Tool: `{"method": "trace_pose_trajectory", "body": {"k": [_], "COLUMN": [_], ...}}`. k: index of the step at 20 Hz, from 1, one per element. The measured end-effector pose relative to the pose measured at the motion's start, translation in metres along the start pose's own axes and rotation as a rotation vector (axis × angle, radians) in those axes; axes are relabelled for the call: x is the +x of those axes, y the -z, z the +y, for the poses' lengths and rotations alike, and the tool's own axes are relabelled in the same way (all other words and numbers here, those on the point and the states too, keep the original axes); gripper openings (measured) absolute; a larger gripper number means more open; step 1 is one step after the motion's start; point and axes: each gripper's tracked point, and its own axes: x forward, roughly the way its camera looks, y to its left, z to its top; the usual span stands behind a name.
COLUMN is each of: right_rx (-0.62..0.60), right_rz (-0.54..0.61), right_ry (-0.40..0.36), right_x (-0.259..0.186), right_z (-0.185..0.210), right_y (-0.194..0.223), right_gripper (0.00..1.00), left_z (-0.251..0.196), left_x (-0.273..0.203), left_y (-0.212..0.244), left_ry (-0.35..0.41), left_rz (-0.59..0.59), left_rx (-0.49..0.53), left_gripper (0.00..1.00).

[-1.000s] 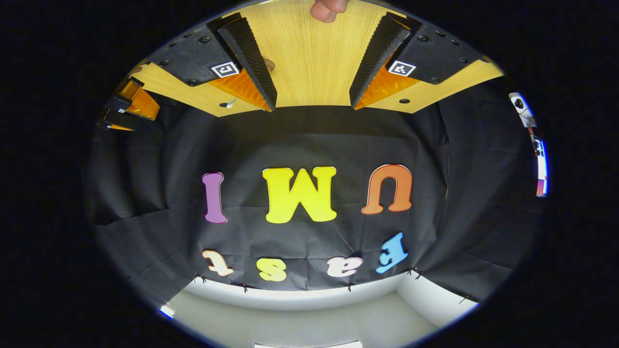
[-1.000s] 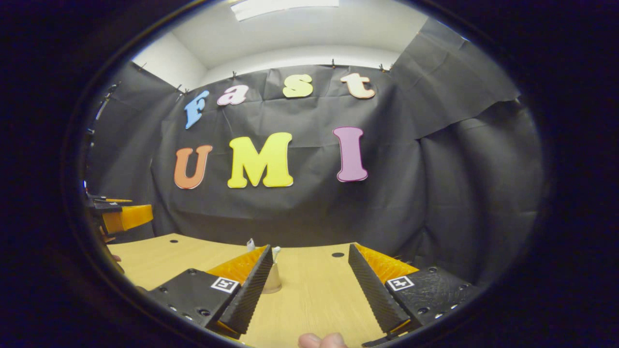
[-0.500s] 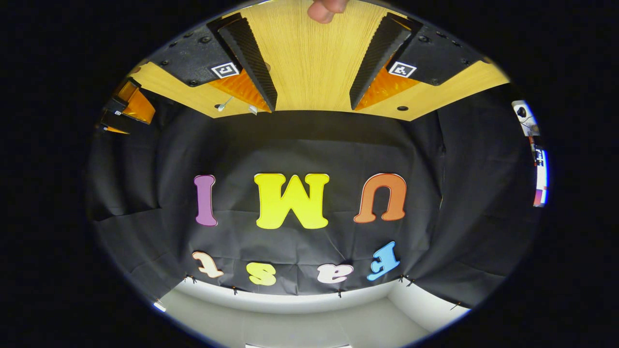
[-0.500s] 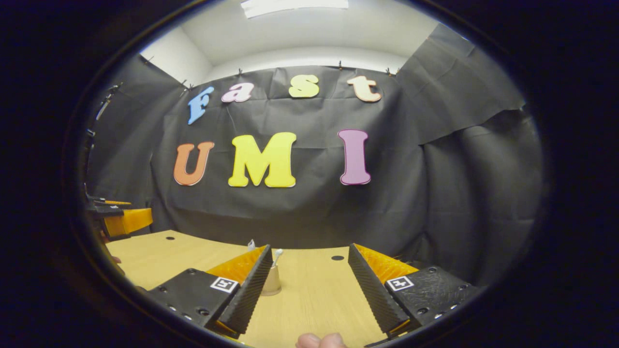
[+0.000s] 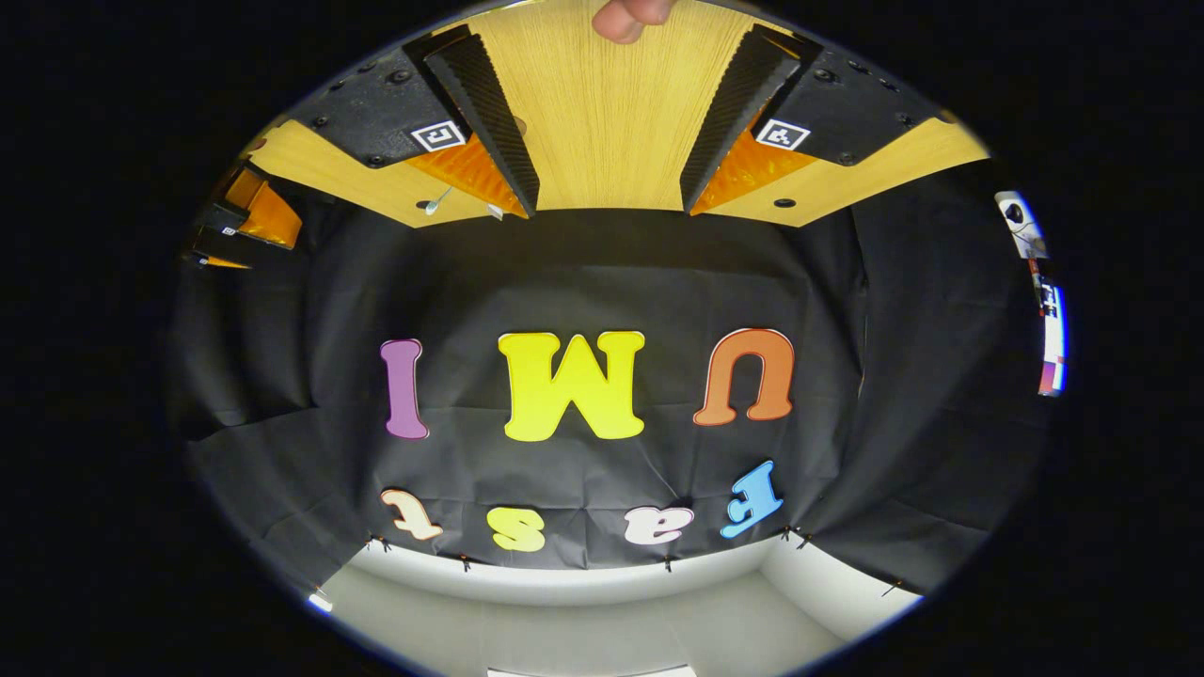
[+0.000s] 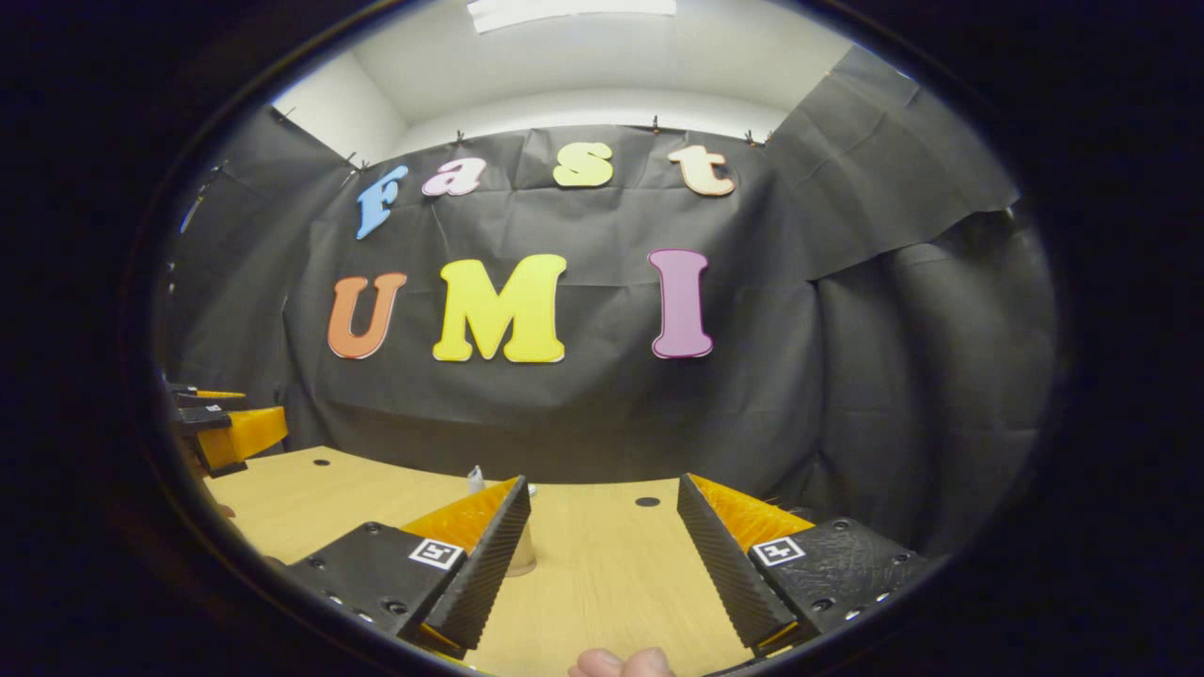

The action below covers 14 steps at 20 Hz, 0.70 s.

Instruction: Put the toothbrush and toothpaste on the desktop into the cup, then pick up the cup and place it on the coaster on the desktop.

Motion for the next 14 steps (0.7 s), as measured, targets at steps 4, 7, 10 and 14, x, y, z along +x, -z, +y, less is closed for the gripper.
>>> {"method": "trace_pose_trajectory", "body": {"k": [4,7,10,14], "right_rx": [0.035,0.027,0.036,0.030], "right_rz": [0.010,-0.012,-0.023,-0.014], "right_ry": [0.010,0.010,0.005,-0.007], "right_x": [0.002,0.000,0.003,0.007], "right_z": [-0.008,-0.013,-0.016,-0.018], "right_y": [0.000,-0.004,-0.007,-0.003], "right_gripper": [0.95,0.99,0.92,0.95], "left_z": [-0.008,-0.005,-0.013,-0.024], "left_x": [-0.002,-0.003,-0.004,-0.004], "left_y": [-0.007,-0.009,-0.007,0.001], "left_ry": [0.021,0.000,0.012,0.040], "left_rz": [-0.032,-0.049,-0.048,-0.020], "left_rx": [0.010,0.033,0.024,0.013], "left_gripper": [0.96,0.96,0.96,0.96]}}
